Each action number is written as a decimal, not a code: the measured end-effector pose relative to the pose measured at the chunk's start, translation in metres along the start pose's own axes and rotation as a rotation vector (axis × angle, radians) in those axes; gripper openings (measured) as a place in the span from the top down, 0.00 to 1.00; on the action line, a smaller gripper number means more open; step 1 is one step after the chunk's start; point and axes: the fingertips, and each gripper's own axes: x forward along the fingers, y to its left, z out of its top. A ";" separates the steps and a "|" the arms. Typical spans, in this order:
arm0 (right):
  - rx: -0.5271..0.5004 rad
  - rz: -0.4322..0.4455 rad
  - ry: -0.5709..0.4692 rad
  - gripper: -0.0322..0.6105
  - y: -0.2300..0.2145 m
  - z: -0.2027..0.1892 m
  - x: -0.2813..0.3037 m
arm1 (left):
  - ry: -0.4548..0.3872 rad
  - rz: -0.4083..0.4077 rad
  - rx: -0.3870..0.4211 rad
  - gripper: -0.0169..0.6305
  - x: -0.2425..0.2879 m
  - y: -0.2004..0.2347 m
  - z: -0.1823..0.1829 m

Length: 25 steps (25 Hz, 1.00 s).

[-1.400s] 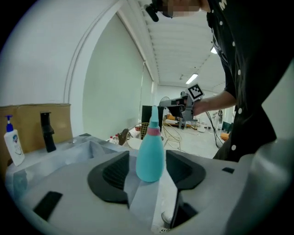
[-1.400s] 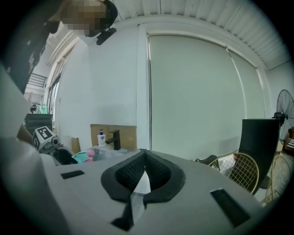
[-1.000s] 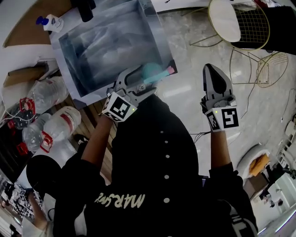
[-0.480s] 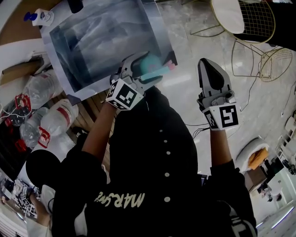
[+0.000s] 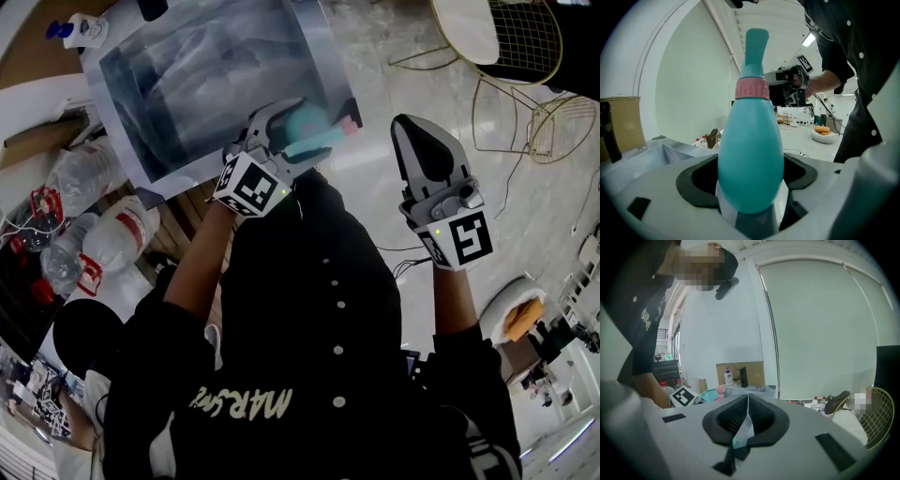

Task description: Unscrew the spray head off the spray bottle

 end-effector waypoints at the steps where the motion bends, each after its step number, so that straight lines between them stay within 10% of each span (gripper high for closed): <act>1: 0.023 0.009 -0.011 0.91 0.007 0.007 0.002 | 0.000 0.000 -0.002 0.35 0.000 0.000 0.000; 7: 0.064 0.032 0.014 0.60 0.074 0.025 0.012 | 0.003 -0.004 -0.005 0.35 -0.001 0.000 0.000; 25: 0.195 -0.197 0.156 0.51 0.073 0.000 0.044 | 0.040 0.035 0.006 0.35 -0.003 -0.001 -0.002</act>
